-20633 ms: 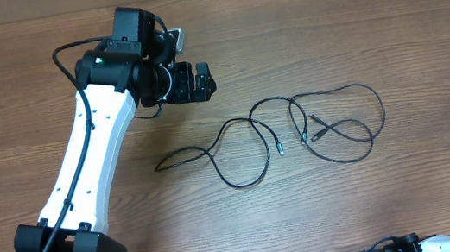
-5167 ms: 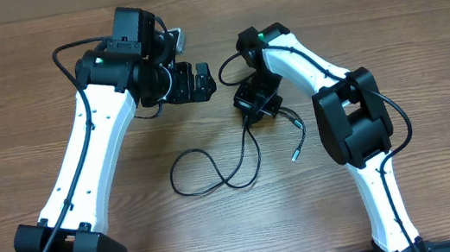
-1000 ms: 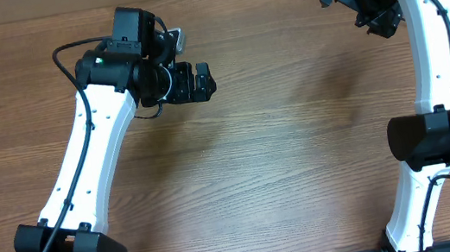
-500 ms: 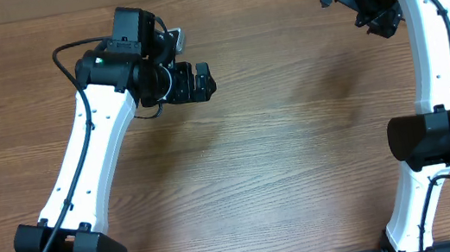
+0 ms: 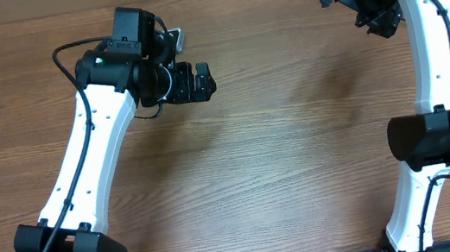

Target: Untangle cables

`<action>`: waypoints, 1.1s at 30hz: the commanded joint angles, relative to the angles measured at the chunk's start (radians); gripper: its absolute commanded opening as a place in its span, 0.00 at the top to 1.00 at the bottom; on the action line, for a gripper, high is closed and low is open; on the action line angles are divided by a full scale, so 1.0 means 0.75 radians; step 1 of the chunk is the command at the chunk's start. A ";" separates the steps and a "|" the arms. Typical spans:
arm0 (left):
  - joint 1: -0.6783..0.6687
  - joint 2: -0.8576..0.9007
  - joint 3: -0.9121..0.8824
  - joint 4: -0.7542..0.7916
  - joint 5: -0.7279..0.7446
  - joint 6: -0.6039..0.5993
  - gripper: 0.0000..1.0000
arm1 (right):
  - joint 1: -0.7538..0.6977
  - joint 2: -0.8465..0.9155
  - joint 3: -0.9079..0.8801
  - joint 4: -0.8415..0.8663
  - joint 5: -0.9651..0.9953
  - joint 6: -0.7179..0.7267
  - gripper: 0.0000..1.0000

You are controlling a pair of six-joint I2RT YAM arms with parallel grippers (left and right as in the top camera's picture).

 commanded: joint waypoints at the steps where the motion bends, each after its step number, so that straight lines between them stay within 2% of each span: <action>1: -0.005 -0.074 0.019 0.001 -0.009 0.006 0.00 | -0.002 -0.016 0.001 0.008 -0.004 -0.010 0.00; 15: -0.005 -0.343 0.019 0.001 -0.009 0.006 0.00 | -0.002 -0.016 0.001 0.008 -0.003 -0.010 0.00; 27: -0.005 -0.465 0.019 0.001 -0.010 0.007 0.00 | -0.002 -0.016 0.001 0.008 -0.003 -0.010 0.00; 33: -0.009 -0.519 -0.010 -0.027 -0.157 0.035 0.00 | -0.002 -0.016 0.001 0.008 -0.003 -0.010 0.00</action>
